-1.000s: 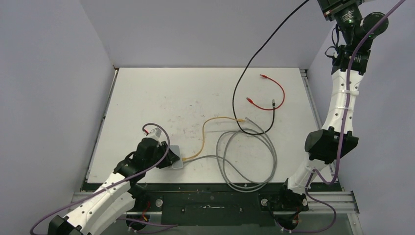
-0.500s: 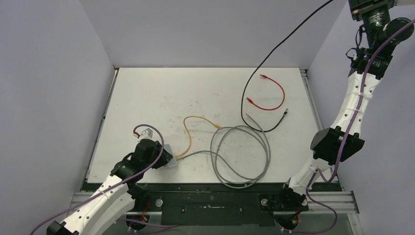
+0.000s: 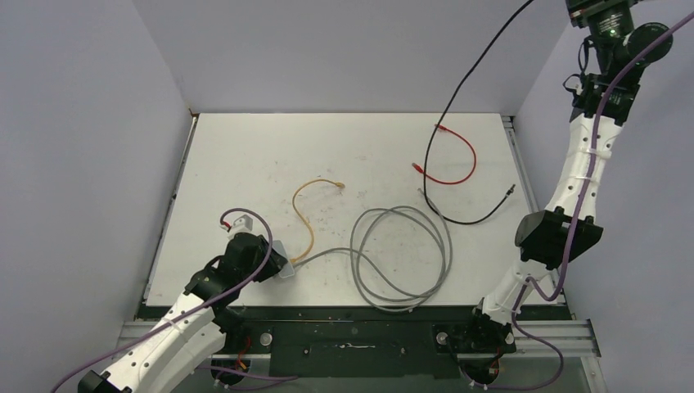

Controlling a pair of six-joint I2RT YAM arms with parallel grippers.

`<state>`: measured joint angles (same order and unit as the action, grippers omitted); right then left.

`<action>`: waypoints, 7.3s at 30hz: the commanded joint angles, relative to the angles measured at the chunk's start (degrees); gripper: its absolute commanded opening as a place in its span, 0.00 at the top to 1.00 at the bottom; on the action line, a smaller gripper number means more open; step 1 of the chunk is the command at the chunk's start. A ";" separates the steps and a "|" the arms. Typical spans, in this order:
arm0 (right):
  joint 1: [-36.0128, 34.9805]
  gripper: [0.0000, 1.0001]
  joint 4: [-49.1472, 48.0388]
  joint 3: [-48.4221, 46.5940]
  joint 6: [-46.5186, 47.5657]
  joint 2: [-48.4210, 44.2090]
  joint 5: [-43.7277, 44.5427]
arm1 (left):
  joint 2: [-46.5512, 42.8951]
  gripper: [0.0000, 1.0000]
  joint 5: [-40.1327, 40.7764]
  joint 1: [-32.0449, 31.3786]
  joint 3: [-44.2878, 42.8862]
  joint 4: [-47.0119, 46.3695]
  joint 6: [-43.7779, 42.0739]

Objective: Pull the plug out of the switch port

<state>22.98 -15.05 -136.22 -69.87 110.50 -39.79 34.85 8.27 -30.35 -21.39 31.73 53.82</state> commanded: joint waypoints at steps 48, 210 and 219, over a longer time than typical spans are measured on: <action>-15.34 0.27 38.32 22.30 33.86 1.70 32.90 | -1.07 1.00 -5.35 0.90 1.78 -5.35 -2.67; -62.18 0.15 8.76 63.60 34.20 -12.42 -30.75 | 16.81 1.00 -67.77 23.69 -7.11 -55.02 -0.03; -61.96 0.19 8.63 63.04 34.18 -11.98 -31.09 | 16.48 1.00 -67.77 23.67 -6.74 -54.84 -0.03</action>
<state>-38.74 -3.05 -70.46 -36.34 98.26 -69.54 52.77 -58.37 -7.03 -26.72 -20.29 53.60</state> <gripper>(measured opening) 0.860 0.259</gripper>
